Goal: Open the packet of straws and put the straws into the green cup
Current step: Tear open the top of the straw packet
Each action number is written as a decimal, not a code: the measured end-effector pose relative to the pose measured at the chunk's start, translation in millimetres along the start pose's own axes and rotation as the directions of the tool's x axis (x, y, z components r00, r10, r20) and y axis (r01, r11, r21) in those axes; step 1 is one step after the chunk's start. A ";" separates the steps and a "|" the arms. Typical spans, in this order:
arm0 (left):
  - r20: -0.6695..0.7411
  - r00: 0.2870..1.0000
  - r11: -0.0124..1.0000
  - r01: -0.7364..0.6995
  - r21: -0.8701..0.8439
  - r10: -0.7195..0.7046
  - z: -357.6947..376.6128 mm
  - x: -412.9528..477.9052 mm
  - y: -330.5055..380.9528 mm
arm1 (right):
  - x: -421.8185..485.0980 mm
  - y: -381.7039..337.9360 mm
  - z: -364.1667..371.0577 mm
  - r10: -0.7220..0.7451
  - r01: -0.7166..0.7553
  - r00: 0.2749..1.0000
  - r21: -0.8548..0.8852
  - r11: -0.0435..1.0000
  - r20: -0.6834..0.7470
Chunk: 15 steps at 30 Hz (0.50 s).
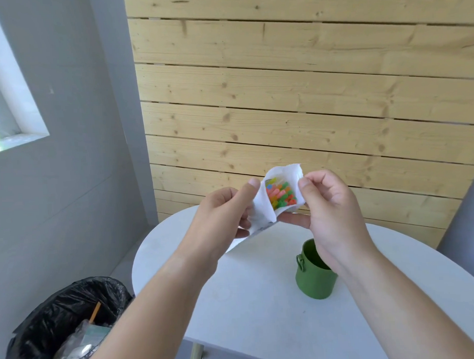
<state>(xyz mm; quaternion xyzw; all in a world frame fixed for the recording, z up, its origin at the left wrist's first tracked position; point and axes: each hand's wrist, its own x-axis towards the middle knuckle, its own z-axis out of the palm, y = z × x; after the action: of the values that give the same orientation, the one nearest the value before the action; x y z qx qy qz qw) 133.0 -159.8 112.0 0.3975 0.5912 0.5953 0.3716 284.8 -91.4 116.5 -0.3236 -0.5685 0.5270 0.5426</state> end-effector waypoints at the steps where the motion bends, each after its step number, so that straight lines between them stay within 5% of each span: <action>1: 0.001 1.000 1.000 0.026 0.015 -0.026 -1.5 0.3 -0.8 | 1.4 -0.7 -0.7 0.011 -0.010 1.000 0.034 0.999 -0.007; 5: 0.166 0.956 0.970 0.234 0.062 -0.241 -5.3 1.1 -4.4 | 5.6 -4.1 -3.8 0.042 -0.035 0.999 0.207 0.978 -0.028; 8: 0.321 0.875 0.905 0.413 -0.106 -0.362 0.0 6.3 -13.9 | 2.5 -9.2 -2.3 0.065 -0.065 0.998 0.351 0.934 0.013; 12: 0.444 0.880 0.626 0.443 -0.641 -0.167 16.9 6.8 -28.6 | -12.4 -9.3 7.9 0.140 -0.182 0.983 0.464 0.867 0.123; 15: 0.304 0.950 0.384 0.306 -0.871 -0.069 24.5 9.8 -31.6 | -22.9 -2.1 15.9 0.208 -0.268 0.963 0.514 0.815 0.172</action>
<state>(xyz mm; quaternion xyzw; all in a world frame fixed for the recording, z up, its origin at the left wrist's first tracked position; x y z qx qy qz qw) 150.5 -140.1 80.3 0.1239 0.1686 0.7264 0.6546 274.7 -117.3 114.5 -0.2001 -0.3833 0.7442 0.5092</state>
